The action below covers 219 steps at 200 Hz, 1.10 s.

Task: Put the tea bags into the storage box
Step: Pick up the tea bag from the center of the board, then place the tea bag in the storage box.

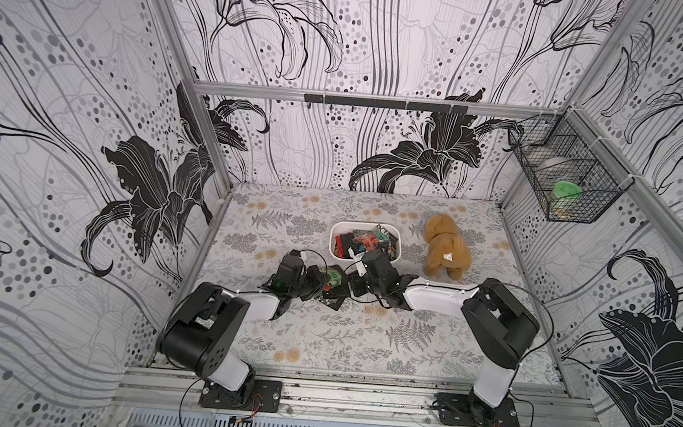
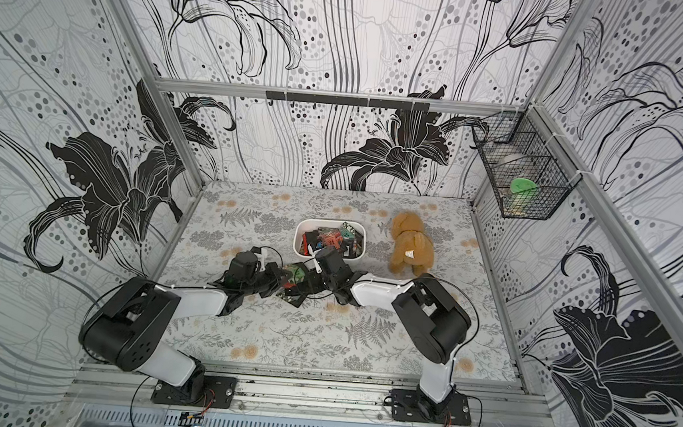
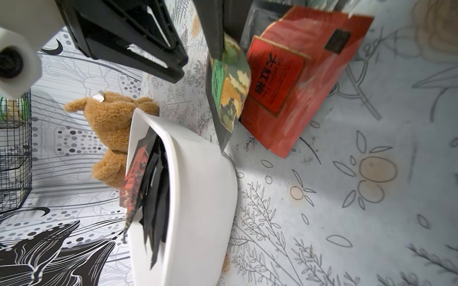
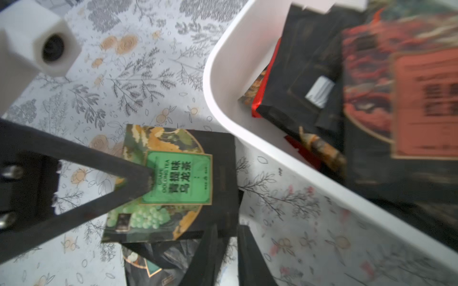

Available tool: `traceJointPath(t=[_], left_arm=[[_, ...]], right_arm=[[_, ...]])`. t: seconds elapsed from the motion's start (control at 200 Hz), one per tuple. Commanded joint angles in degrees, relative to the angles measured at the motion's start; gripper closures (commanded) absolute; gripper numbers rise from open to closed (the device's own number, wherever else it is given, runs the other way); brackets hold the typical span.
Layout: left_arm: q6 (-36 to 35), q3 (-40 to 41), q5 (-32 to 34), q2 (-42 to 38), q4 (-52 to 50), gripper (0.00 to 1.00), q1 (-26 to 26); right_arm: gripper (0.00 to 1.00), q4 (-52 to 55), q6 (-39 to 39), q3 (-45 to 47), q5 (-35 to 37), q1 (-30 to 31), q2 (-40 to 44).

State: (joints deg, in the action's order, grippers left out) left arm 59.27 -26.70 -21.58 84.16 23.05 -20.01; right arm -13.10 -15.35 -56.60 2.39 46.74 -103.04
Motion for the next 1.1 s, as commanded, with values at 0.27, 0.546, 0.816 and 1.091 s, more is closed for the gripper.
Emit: traceJointPath(t=[0.27,0.546,0.816,1.091], left_arm=[[-9.6,-8.3,11.4,-21.6,-27.7,1.00,-0.7],[-13.4,-28.6,11.8,-3.2,-26.5,1.00,-5.3],[-17.4,-48.6,12.5,19.9,-26.7,1.00,-9.1],[-18.2,-52.4,13.9,26.9,-28.4,0.96,-9.1]], right_arm=[[0.78,-10.3,-1.7,9.3,15.3,-0.3,10.8],[0.77,-10.4,-6.3,12.5,15.7,-4.0,14.2],[0.65,-12.8,-7.6,15.1,11.4,-7.1,15.9],[0.55,-13.5,-7.4,15.5,9.1,-7.8,15.9]])
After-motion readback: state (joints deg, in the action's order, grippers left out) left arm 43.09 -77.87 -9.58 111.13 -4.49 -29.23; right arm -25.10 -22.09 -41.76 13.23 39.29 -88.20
